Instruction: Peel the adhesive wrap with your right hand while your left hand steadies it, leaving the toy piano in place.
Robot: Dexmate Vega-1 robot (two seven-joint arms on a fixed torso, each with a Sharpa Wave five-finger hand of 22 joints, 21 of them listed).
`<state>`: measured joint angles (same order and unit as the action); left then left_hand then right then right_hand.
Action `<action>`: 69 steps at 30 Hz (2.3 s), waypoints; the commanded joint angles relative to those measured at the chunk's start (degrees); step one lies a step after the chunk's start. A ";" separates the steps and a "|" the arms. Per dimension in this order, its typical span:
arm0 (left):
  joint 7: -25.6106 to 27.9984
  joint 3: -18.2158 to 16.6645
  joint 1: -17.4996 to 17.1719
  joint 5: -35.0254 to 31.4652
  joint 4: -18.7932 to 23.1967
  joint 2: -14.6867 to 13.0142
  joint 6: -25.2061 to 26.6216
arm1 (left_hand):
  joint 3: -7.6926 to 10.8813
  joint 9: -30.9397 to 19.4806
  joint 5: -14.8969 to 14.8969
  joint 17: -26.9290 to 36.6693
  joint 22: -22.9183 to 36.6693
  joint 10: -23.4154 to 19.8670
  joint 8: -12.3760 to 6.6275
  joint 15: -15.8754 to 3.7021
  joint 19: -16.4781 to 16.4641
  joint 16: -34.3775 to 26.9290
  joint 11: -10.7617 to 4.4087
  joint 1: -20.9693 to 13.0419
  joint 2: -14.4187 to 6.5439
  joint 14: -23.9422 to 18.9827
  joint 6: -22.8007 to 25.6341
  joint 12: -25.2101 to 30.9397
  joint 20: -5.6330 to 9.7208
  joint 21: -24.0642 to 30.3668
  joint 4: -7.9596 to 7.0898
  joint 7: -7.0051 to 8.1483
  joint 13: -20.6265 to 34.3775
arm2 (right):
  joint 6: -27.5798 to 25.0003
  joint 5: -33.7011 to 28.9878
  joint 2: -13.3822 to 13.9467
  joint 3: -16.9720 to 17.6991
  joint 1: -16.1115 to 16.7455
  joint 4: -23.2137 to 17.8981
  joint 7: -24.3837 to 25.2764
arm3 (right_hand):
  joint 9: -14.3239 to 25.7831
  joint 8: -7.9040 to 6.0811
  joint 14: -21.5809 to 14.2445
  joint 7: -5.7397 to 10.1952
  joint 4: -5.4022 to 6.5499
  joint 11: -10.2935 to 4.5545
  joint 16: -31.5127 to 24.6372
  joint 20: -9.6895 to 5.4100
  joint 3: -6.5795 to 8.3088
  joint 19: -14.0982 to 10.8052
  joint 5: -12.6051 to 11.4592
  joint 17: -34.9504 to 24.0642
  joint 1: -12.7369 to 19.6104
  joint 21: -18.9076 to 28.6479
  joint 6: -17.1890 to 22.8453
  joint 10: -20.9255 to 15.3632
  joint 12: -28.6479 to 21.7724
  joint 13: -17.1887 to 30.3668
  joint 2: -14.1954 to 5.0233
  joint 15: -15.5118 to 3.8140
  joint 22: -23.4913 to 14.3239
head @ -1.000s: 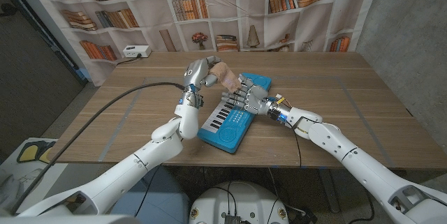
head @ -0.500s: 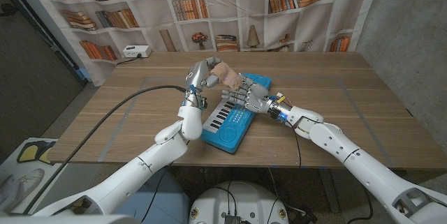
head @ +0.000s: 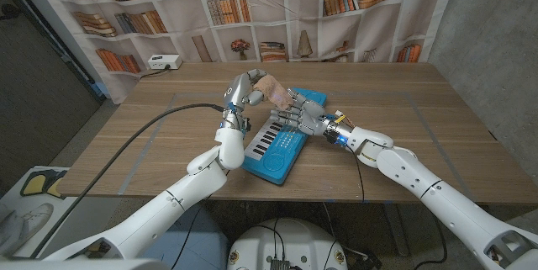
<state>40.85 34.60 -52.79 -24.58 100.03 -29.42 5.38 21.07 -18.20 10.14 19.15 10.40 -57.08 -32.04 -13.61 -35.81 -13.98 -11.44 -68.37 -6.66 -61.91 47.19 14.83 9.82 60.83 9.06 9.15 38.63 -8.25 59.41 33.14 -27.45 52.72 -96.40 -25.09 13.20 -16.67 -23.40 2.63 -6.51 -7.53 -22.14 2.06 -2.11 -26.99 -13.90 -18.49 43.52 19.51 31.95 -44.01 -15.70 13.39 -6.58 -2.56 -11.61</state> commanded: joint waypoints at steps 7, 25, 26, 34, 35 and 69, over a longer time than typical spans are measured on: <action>0.13 0.70 -0.04 -1.62 0.14 -0.52 0.69 | 0.27 -0.39 0.00 0.08 -0.01 -0.25 -0.18 -0.13 0.26 0.05 -0.17 -0.09 -0.60 0.21 0.68 0.09 0.18 0.34 -0.01 0.52 0.35 | -2.05 0.27 1.78 -0.42 0.12 -3.38 4.30 | 0.54 -0.40 -0.79 0.56 -1.13 -0.64 -0.51 -0.34 0.60 -0.62 0.18 -0.37 2.12 0.42 0.98 -0.97 -0.80 0.53 -0.27 -6.75 -0.22; 0.07 0.86 -0.07 -2.17 0.23 -0.72 1.10 | 0.26 -0.15 -0.01 0.02 -0.02 -0.33 -0.10 -0.16 0.42 0.02 -0.15 -0.08 -0.47 0.21 0.88 0.00 0.14 0.67 0.04 0.67 0.39 | -2.57 -0.76 2.29 -1.24 -1.00 -4.46 5.28 | 0.09 1.23 -0.54 1.84 -1.40 -2.29 -1.41 -0.41 0.83 0.52 0.87 -1.55 3.12 0.34 -1.89 -0.73 -0.55 1.00 0.07 -8.95 -0.44; 0.07 0.87 -0.06 -2.20 0.24 -0.72 1.13 | 0.26 -0.13 -0.01 0.00 -0.02 -0.33 -0.13 -0.15 0.42 0.03 -0.16 -0.07 -0.49 0.22 0.98 -0.02 0.14 0.69 0.03 0.63 0.38 | -2.57 -1.04 2.39 -1.27 -0.99 -4.69 5.71 | 0.04 1.20 -0.67 1.76 -1.56 -2.45 -1.49 -0.55 0.86 0.50 0.91 -1.57 3.40 0.38 -1.70 -1.09 -0.67 1.03 0.24 -9.15 -0.47; 0.15 0.81 -0.05 -2.31 0.32 -0.75 1.32 | 0.27 -0.13 -0.02 -0.02 -0.03 -0.41 -0.09 -0.14 0.48 0.01 -0.20 -0.03 -0.51 0.18 0.90 -0.01 0.13 0.80 0.00 0.62 0.40 | -3.71 -1.40 2.84 -1.73 -1.67 -5.16 6.54 | -0.19 0.69 -1.43 0.89 -2.01 -2.23 -1.93 -1.40 1.06 0.06 1.03 -1.72 4.60 0.78 0.12 -2.62 -1.10 1.10 0.71 -9.47 -0.60; 0.14 0.81 -0.05 -2.30 0.32 -0.75 1.32 | 0.27 -0.12 -0.02 0.01 -0.03 -0.43 -0.13 -0.15 0.49 -0.03 -0.20 -0.04 -0.49 0.14 1.00 0.00 0.13 0.81 0.02 0.60 0.41 | -3.75 -1.34 2.79 -1.80 -1.79 -5.04 6.37 | -0.22 0.48 -1.70 0.98 -2.02 -2.08 -1.90 -1.50 1.12 -0.17 1.05 -1.63 4.78 0.92 0.76 -2.97 -1.15 1.02 0.69 -9.64 -0.62; -0.38 1.29 0.02 -2.91 0.44 -1.05 1.98 | 0.32 0.18 0.00 -0.01 -0.06 -0.40 0.01 -0.16 0.71 -0.05 -0.14 -0.08 -0.39 0.24 1.20 -0.14 0.10 1.23 0.09 0.58 0.47 | -5.82 -1.32 1.85 -2.77 -2.86 -5.76 9.68 | -1.11 -0.82 -5.55 4.30 -2.41 -4.12 -0.80 -3.88 3.25 0.30 1.37 0.16 9.75 1.70 7.39 -10.23 -1.76 -0.66 -0.58 -10.37 -0.80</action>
<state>40.59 35.70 -52.81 -27.17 100.40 -30.36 7.11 21.07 -17.94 10.14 19.16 10.40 -57.09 -31.64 -13.61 -35.20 -13.98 -11.46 -68.41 -6.56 -61.92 47.41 14.51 9.83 61.68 9.06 9.12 38.86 -13.52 58.40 35.48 -29.73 50.49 -101.95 -16.12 11.82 -16.98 -28.45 6.85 -8.69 -11.55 -23.07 -1.00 0.58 -26.60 -12.57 -18.34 52.42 21.01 38.60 -53.41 -16.98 12.77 -7.03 -2.69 -12.14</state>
